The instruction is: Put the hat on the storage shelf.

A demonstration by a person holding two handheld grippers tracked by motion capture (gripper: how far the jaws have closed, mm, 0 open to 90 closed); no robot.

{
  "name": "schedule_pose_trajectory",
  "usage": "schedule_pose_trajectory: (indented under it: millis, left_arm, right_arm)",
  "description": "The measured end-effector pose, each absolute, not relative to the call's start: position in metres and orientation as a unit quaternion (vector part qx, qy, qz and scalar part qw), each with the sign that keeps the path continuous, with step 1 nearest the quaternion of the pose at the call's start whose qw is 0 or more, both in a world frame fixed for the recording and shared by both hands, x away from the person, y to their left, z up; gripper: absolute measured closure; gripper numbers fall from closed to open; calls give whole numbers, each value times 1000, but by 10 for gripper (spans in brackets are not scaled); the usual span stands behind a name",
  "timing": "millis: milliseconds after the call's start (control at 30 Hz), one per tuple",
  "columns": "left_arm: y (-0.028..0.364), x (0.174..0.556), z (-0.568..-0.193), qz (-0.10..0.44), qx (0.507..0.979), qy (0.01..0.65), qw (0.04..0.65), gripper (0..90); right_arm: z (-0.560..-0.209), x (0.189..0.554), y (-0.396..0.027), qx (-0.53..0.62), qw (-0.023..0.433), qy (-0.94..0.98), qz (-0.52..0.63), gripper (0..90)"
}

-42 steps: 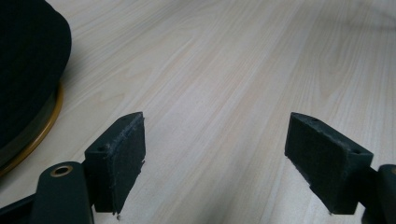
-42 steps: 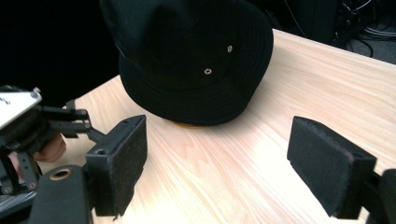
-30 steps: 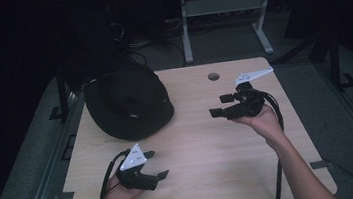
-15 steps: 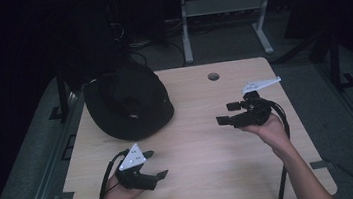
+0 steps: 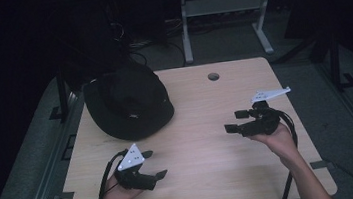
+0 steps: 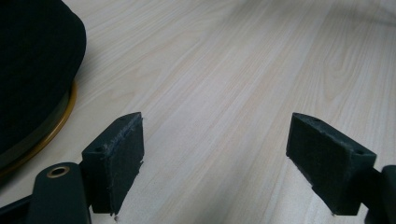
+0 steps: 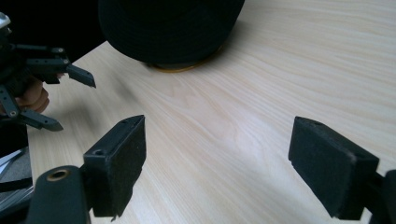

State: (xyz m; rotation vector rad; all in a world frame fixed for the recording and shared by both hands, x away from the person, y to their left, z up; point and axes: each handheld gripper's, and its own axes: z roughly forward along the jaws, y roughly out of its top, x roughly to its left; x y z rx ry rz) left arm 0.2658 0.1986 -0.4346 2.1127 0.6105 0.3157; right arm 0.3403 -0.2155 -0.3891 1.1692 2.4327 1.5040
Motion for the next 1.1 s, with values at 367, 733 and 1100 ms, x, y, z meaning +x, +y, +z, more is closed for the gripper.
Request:
schedule_pose_trajectory:
  millis: [367, 733, 1100]
  left_arm:
    - [199, 265, -434, 129, 852, 247, 444, 186]
    - [201, 265, -434, 131, 851, 253, 441, 181]
    - [205, 266, -434, 130, 850, 263, 437, 176]
  right_arm:
    - [-402, 325, -228, 389, 26, 784, 484, 183]
    - [-411, 314, -237, 395, 25, 782, 481, 179]
    - [-427, 297, -247, 405, 27, 780, 476, 177]
